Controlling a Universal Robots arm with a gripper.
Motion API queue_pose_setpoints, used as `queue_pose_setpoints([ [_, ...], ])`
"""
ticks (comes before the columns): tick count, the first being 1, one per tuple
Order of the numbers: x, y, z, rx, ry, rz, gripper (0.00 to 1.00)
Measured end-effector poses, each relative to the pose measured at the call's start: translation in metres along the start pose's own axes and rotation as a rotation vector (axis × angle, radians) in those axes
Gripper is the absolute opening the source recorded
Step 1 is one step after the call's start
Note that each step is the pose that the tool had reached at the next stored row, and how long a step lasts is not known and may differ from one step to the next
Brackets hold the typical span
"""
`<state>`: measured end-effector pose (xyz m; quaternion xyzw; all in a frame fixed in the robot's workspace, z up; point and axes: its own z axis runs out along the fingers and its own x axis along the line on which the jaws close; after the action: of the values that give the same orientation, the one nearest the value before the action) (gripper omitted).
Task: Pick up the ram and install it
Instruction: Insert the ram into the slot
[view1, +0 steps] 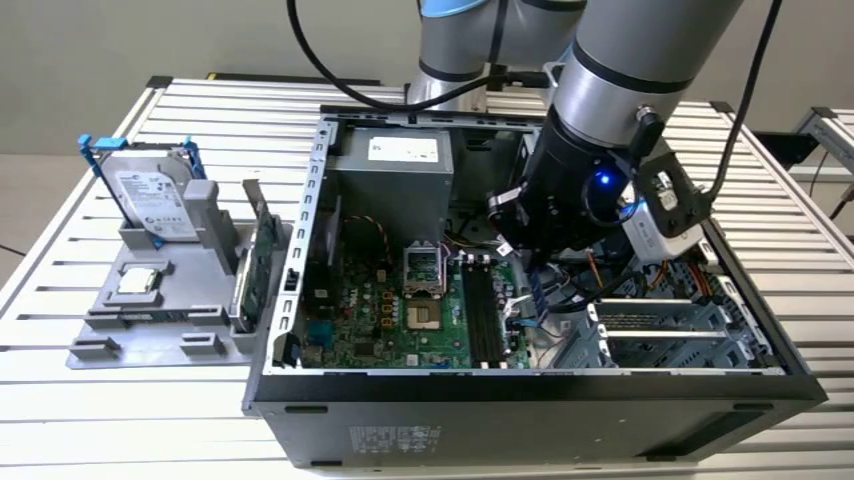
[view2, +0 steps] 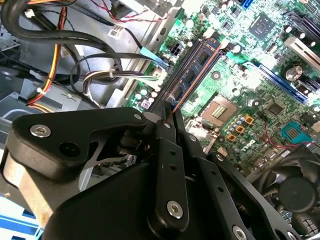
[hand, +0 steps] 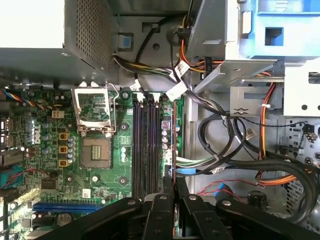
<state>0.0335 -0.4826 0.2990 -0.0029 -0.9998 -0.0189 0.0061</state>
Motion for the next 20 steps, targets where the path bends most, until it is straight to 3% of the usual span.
queue_pose_setpoints([
  [7, 0.0059, 0.0000, 0.0061, 0.0001, 0.0000, 0.000, 0.00],
  [20, 0.0098, 0.0000, 0.0172, 0.0001, 0.0000, 0.001, 0.00],
])
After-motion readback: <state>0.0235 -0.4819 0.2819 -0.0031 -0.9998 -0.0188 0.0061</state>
